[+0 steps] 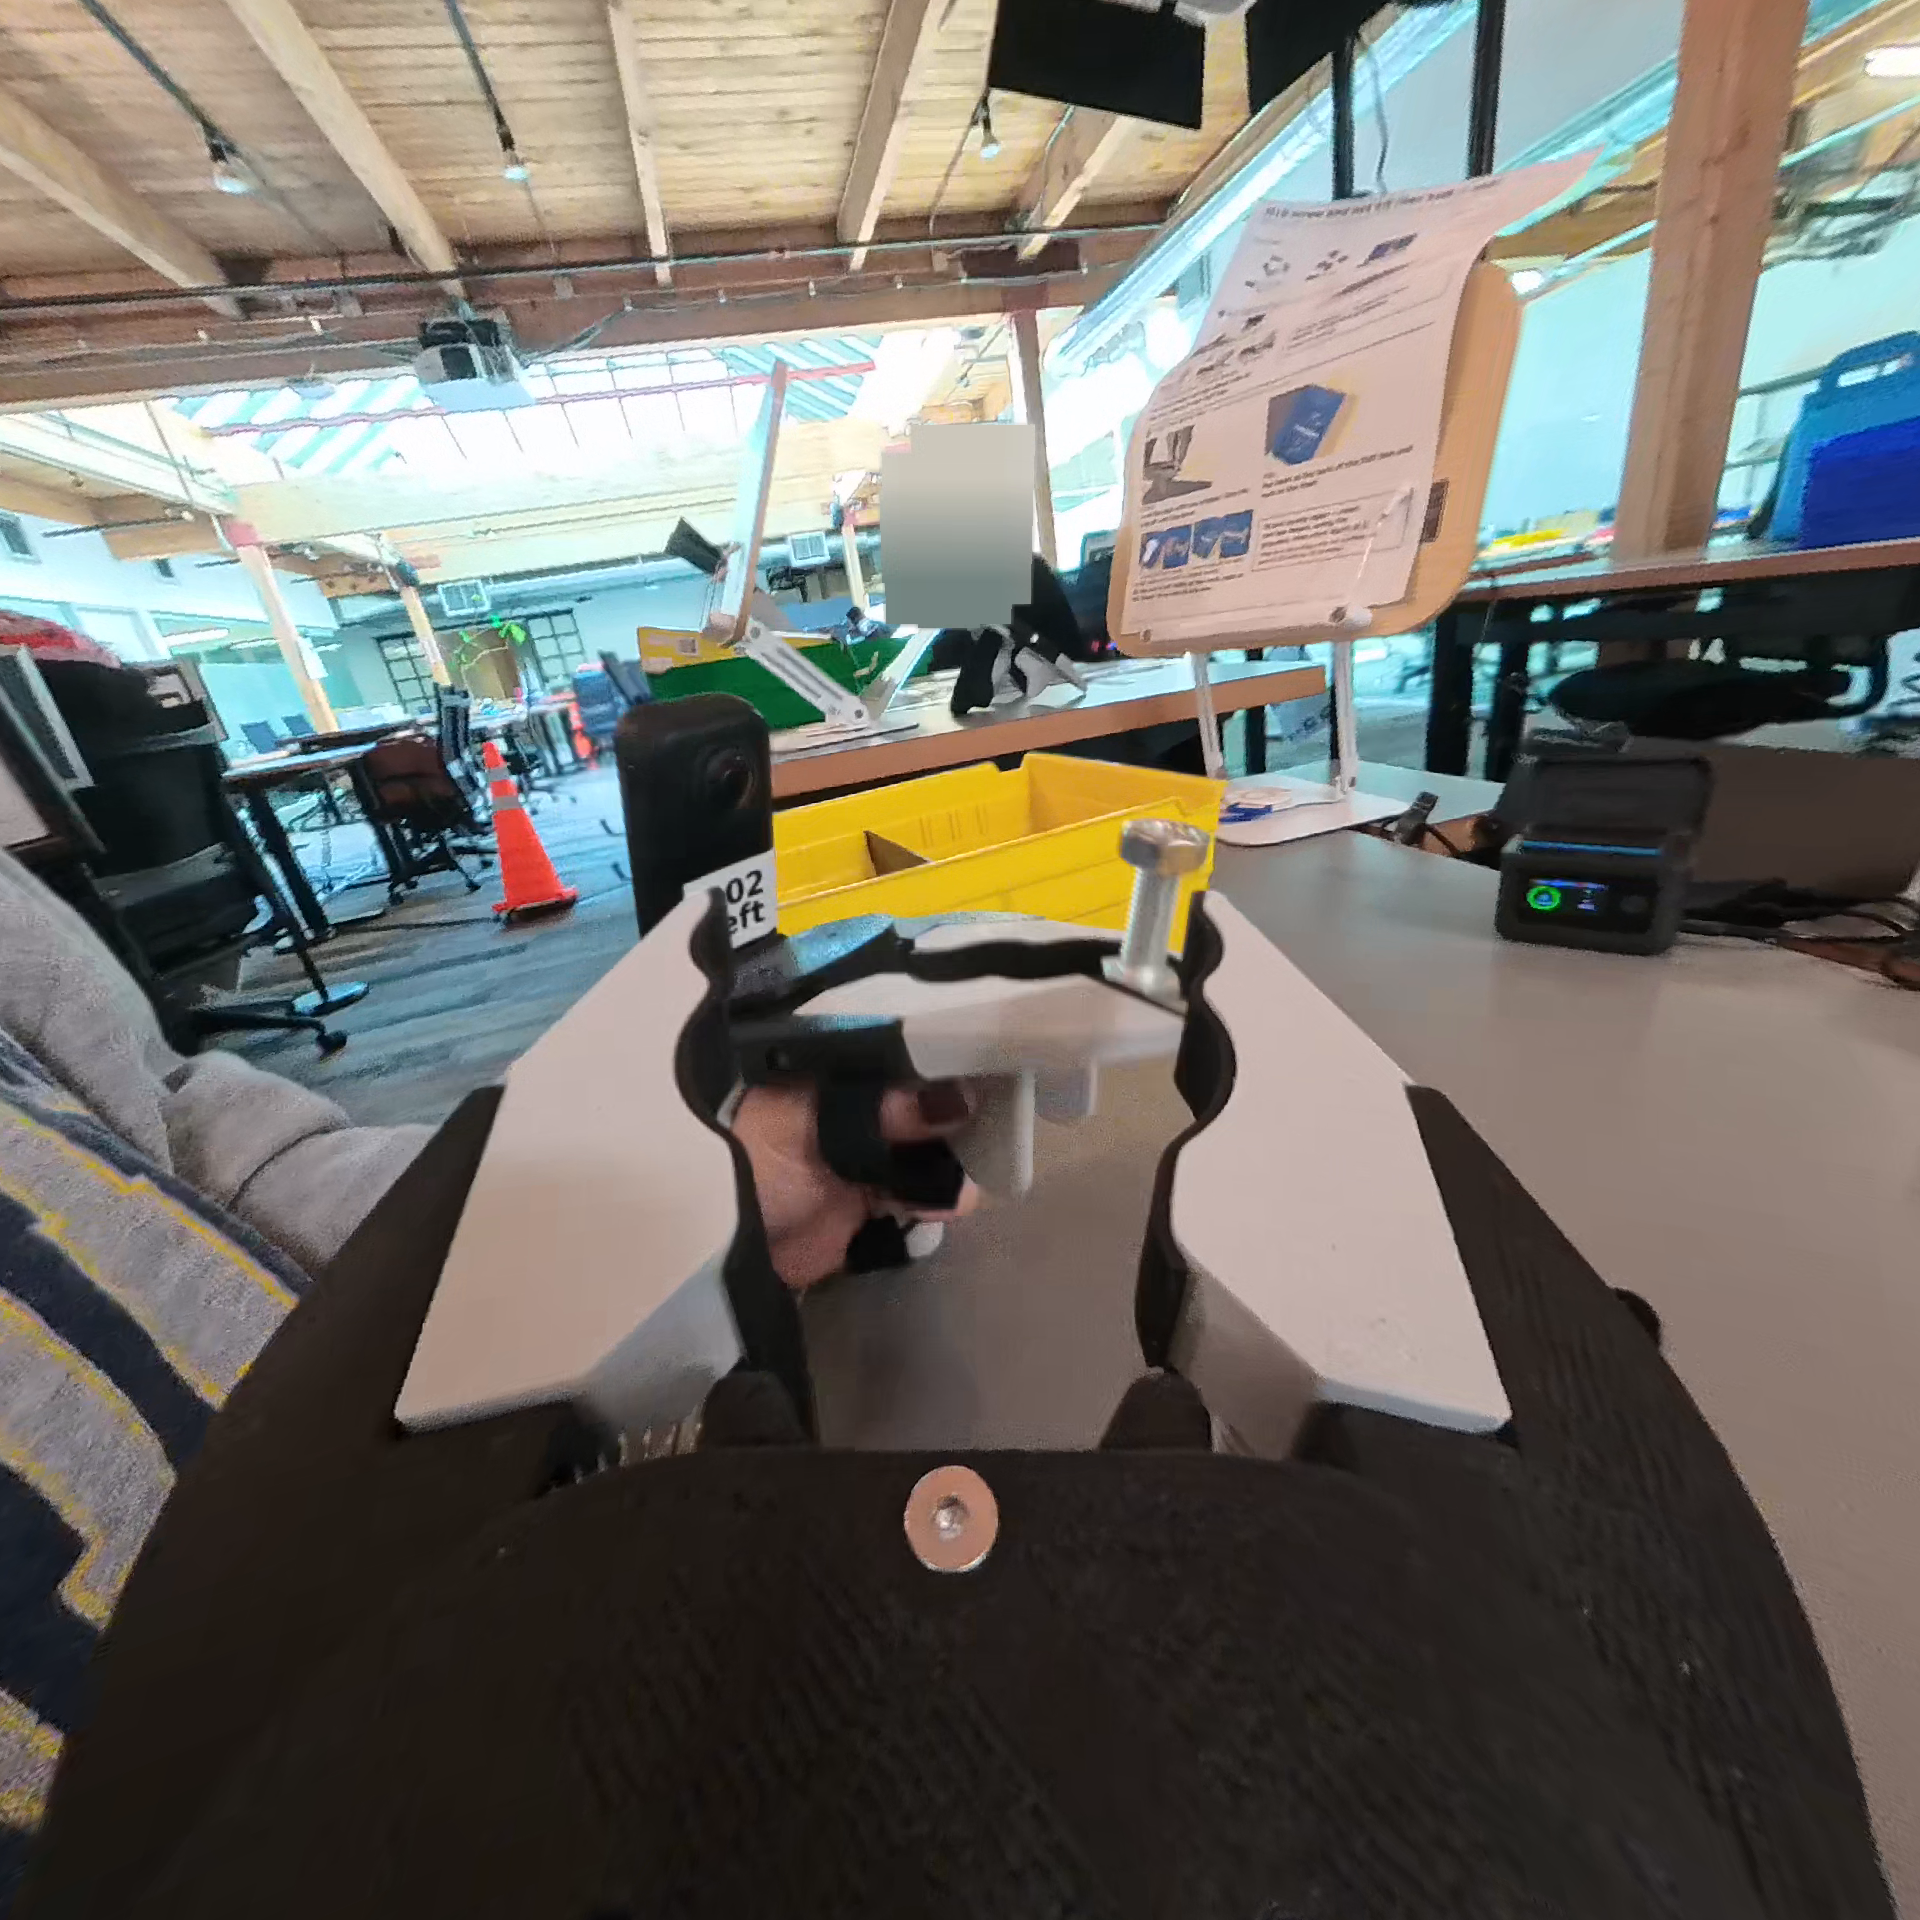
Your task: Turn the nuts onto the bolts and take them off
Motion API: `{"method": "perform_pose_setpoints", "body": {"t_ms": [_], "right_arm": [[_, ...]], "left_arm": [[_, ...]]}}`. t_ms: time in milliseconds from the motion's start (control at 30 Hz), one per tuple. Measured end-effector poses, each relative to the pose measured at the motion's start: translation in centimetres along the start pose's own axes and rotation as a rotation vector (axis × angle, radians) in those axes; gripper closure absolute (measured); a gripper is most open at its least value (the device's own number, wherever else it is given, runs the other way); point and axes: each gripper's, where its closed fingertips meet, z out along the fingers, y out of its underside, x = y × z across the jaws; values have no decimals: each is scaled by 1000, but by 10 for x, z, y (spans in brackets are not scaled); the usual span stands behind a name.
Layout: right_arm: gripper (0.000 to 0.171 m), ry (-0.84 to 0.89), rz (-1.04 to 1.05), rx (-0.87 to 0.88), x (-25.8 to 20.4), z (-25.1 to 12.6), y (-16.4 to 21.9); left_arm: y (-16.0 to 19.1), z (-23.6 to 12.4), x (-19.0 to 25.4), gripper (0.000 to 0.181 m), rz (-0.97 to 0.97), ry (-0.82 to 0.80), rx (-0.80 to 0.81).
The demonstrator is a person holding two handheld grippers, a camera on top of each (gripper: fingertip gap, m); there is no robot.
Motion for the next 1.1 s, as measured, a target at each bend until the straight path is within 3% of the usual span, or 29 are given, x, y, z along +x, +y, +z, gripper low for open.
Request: {"method": "perform_pose_setpoints", "body": {"t_ms": [67, 233, 367, 433, 500, 567, 633, 767, 833, 1000, 1100], "right_arm": [[84, 43, -7, 14, 9, -2, -3], [75, -43, -18, -29, 2, 24, -5], [81, -71, -16, -49, -9, 10, -3], [100, -52, -34, -18, -7, -3, -6], [97, 1, -46, -3, 2, -2, -8], [84, -18, -31, -40, 3, 10, -7], [82, -56, -20, -109, -2, 22, -1], [75, -71, -14, -208, -8, 13, 11], [99, -93, -11, -209, -13, -3, 11], [81, -31, -29, -174, 2, 4, 2], [81, -73, -17, -199, -5, 14, 8]], "left_arm": [[-2, -1, 5, 166, 15, 33, 11], [0, 9, 47, 166, 57, 230, 11], [-6, 3, 24, 166, 19, 137, 42], [-7, -3, 7, 166, -20, 75, 47], [-8, -2, 14, 166, 15, 103, 43], [-1, 3, 28, 166, 46, 150, 6], [2, 7, 38, 166, 88, 178, -9], [-1, 3, 19, 166, 96, 80, -7], [-2, -2, 3, 166, 47, 26, -1], [2, 7, 35, 166, 69, 193, -15], [3, 10, 47, 166, 77, 237, -17]]}}
